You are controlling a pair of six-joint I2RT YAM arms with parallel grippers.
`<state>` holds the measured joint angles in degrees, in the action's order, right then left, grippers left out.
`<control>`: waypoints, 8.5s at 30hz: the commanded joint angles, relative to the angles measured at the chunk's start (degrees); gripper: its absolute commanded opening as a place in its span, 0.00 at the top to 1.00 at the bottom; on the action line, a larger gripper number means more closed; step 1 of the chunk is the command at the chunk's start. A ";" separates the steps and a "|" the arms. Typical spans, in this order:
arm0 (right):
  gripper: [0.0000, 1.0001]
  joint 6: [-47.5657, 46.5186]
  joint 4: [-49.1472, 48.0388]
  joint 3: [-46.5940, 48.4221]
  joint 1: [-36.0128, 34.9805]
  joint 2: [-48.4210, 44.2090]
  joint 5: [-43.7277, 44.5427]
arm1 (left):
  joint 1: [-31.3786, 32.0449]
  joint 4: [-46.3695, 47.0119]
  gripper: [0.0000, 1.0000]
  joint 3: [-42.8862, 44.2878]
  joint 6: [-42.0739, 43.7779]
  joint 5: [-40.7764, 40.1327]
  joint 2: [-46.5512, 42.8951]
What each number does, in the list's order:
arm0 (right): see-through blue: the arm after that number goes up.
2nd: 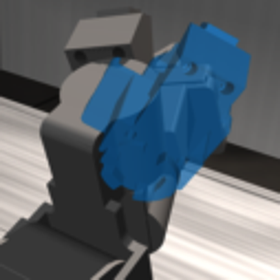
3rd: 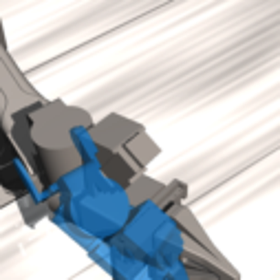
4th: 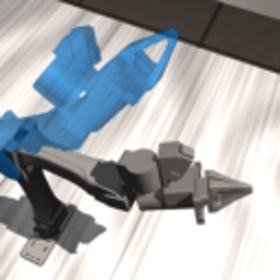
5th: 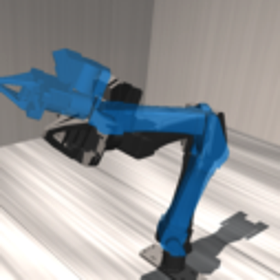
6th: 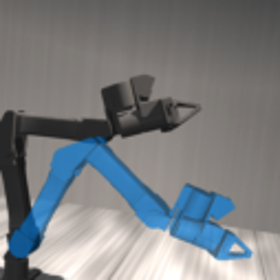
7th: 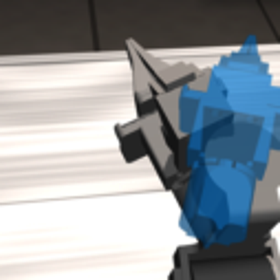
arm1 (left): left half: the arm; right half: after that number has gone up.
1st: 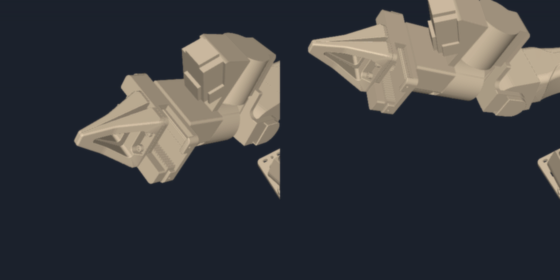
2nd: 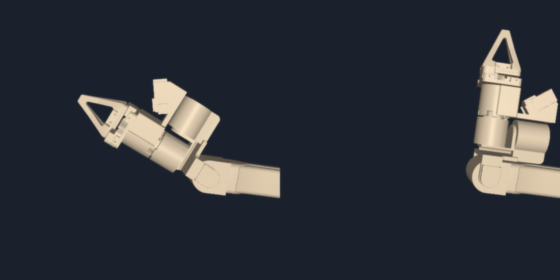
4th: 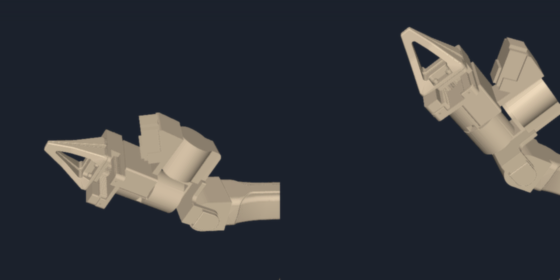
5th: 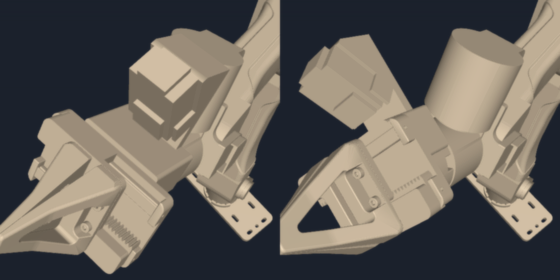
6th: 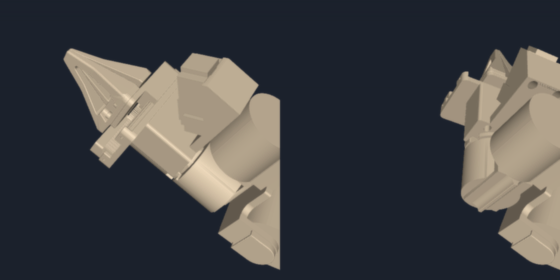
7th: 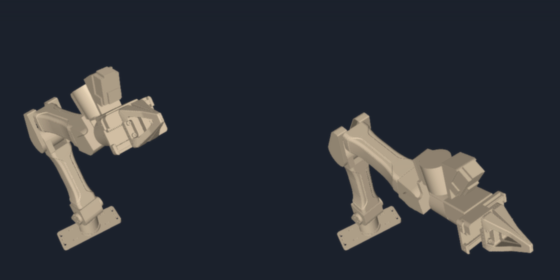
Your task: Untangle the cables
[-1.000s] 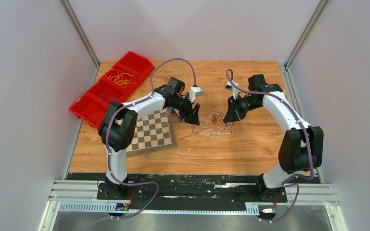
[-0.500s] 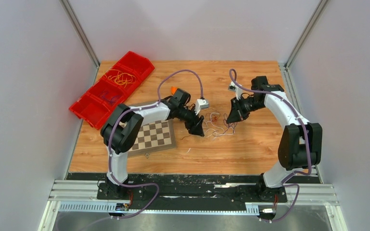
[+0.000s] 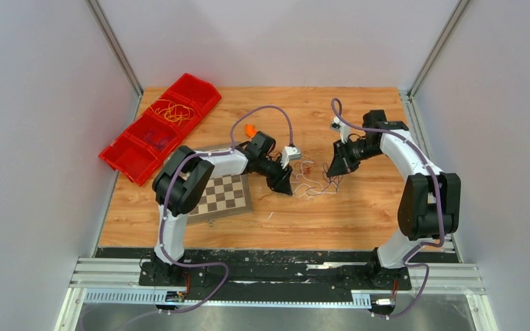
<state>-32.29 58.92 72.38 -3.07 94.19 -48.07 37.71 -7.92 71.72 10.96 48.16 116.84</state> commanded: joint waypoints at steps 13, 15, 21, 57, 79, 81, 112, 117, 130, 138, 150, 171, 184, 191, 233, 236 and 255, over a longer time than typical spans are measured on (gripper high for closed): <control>1.00 2.18 -13.44 -3.10 2.54 7.16 15.19 | 0.71 -15.96 1.00 5.32 1.40 1.95 -24.73; 1.00 2.32 -13.80 -3.38 2.54 7.64 15.97 | 0.70 -16.35 1.00 6.07 -0.01 2.19 -26.90; 0.50 -0.05 -7.13 -0.86 2.54 7.61 5.85 | 0.71 -15.71 1.00 7.34 -4.46 2.03 -31.50; 0.24 -6.46 3.71 10.31 -14.22 -5.00 -25.29 | -1.37 -17.64 1.00 8.21 -6.06 12.26 -28.94; 0.30 8.85 -7.61 -1.40 -5.67 0.59 2.48 | -1.49 -8.45 0.00 -11.78 -15.11 -28.26 -25.24; 0.30 9.01 -7.59 -2.05 -5.71 0.64 2.64 | -1.58 -6.12 0.00 -12.96 -19.37 -26.98 -23.81; 0.70 10.13 -21.68 -14.55 -15.09 13.72 27.75 | -4.69 -25.20 1.00 4.37 -20.32 -7.59 -40.88; 0.72 8.70 -21.81 -15.86 -14.82 11.93 30.45 | -16.28 -35.75 1.00 25.03 -16.85 -4.18 -41.52; 0.64 8.75 -19.79 -8.75 -13.15 9.48 25.58 | -27.81 -32.32 1.00 44.79 -21.37 -0.64 -37.07; 0.17 10.54 -14.09 5.45 -13.21 1.31 6.20 | -27.76 -23.44 1.00 40.39 -28.13 4.00 -38.16; 0.00 29.08 -38.10 6.62 -17.65 -8.75 -5.14 | -24.59 -8.94 1.00 43.84 -41.26 9.15 -34.40; 0.75 27.13 -63.56 -9.69 -32.12 6.09 13.13 | -22.78 -2.76 1.00 55.95 -44.13 9.45 -27.92; 0.65 17.80 -47.06 -12.57 -21.73 4.56 18.07 | -41.44 -13.64 1.00 57.16 -40.82 -6.26 -29.96; 0.51 16.13 -40.59 -7.26 -15.17 1.02 19.34 | -52.17 -19.78 1.00 44.93 -32.56 -9.77 -34.44; 0.10 14.35 -22.87 -2.63 -8.87 -3.41 11.55 | -75.62 -25.45 1.00 41.75 -5.98 -14.63 -35.57; 0.10 14.49 -22.73 -2.94 -8.86 -3.33 11.31 | -75.61 -25.26 1.00 42.09 -3.40 -17.63 -35.28; 0.11 14.54 -21.50 -1.61 -8.87 -0.82 11.08 | -75.72 -20.12 1.00 33.59 9.88 -27.30 -36.04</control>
<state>-17.08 37.39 68.75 -11.86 92.73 -35.66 -37.34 -31.59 109.03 15.18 22.46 81.82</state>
